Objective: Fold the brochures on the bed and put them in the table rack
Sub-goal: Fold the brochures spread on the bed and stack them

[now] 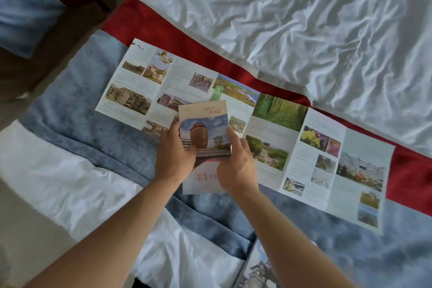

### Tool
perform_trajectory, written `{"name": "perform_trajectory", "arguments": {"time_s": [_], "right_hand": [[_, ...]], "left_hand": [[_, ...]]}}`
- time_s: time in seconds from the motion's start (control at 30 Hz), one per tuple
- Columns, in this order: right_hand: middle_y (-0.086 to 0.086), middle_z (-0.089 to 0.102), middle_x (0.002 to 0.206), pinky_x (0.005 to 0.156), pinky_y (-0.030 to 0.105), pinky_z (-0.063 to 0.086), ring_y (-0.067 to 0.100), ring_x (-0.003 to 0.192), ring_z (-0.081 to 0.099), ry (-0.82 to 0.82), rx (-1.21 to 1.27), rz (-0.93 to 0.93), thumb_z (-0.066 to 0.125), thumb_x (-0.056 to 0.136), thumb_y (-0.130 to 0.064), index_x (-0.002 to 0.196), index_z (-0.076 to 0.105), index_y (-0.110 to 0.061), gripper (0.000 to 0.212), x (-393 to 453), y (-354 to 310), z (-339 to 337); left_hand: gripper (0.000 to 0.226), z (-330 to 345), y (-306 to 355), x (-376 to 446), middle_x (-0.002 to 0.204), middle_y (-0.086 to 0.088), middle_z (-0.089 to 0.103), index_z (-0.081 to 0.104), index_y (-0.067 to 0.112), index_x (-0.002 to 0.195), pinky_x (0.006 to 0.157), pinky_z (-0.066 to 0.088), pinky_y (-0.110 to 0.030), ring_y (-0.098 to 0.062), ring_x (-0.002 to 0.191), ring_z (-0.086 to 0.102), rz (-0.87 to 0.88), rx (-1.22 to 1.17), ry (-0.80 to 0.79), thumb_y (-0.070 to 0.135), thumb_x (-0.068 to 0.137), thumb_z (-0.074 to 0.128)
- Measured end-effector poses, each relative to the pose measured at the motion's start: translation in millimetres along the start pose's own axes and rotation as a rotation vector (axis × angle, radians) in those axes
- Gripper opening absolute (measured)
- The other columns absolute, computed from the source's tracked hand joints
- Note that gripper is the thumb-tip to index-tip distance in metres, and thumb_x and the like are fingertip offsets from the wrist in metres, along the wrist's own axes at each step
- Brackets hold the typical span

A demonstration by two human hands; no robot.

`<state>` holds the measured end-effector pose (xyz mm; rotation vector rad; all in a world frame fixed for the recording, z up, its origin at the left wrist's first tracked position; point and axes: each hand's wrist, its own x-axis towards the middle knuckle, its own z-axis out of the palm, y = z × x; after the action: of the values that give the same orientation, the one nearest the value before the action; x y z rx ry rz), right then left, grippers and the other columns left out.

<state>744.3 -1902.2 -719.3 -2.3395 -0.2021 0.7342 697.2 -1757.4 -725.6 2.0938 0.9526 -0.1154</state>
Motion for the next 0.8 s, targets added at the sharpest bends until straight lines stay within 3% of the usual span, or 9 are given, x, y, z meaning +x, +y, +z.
{"name": "perform_trajectory", "arguments": {"time_s": [0.1, 0.27, 0.4, 0.6, 0.8], "right_hand": [[0.007, 0.044, 0.132, 0.062, 0.031, 0.047, 0.018, 0.087, 0.047, 0.003, -0.090, -0.026, 0.052, 0.082, -0.001, 0.152, 0.028, -0.022, 0.077, -17, 11, 4], [0.007, 0.043, 0.137, 0.065, 0.040, 0.048, 0.038, 0.093, 0.062, 0.111, -0.226, 0.039, 0.051, 0.084, -0.009, 0.147, 0.034, -0.021, 0.067, -52, 26, 4], [0.008, 0.049, 0.127, 0.060, 0.037, 0.044, 0.039, 0.083, 0.063, 0.231, -0.279, 0.065, 0.053, 0.087, -0.012, 0.142, 0.041, -0.019, 0.056, -93, 39, 5], [0.003, 0.052, 0.122, 0.056, 0.036, 0.042, 0.037, 0.081, 0.064, 0.332, -0.270, 0.212, 0.053, 0.091, -0.017, 0.136, 0.047, -0.022, 0.046, -176, 83, -6], [0.004, 0.054, 0.115, 0.051, 0.035, 0.041, 0.035, 0.076, 0.062, 0.345, -0.305, 0.328, 0.060, 0.087, -0.016, 0.133, 0.049, -0.019, 0.048, -240, 136, -7]], "left_hand": [[0.048, 8, -3, -14, 0.126, -0.009, 0.054, 0.053, 0.014, 0.131, 0.093, 0.050, -0.037, -0.025, 0.116, 0.054, 0.045, 0.030, -0.001, 0.014, 0.087, 0.071], [0.036, 11, -10, -34, 0.111, 0.000, 0.055, 0.062, 0.015, 0.115, 0.083, 0.049, -0.028, -0.021, 0.103, 0.058, 0.178, 0.032, -0.057, 0.006, 0.083, 0.075], [0.029, 17, -12, -64, 0.110, -0.003, 0.056, 0.063, 0.014, 0.108, 0.078, 0.043, -0.021, -0.015, 0.096, 0.056, 0.367, 0.066, -0.122, 0.006, 0.083, 0.074], [0.031, 41, -11, -132, 0.110, -0.004, 0.053, 0.064, 0.015, 0.111, 0.069, 0.055, -0.041, -0.026, 0.088, 0.063, 0.506, 0.126, -0.324, 0.007, 0.083, 0.073], [0.040, 80, -26, -189, 0.112, -0.004, 0.048, 0.061, 0.012, 0.116, 0.068, 0.049, -0.029, -0.023, 0.084, 0.061, 0.639, 0.161, -0.524, 0.000, 0.080, 0.069]]}}
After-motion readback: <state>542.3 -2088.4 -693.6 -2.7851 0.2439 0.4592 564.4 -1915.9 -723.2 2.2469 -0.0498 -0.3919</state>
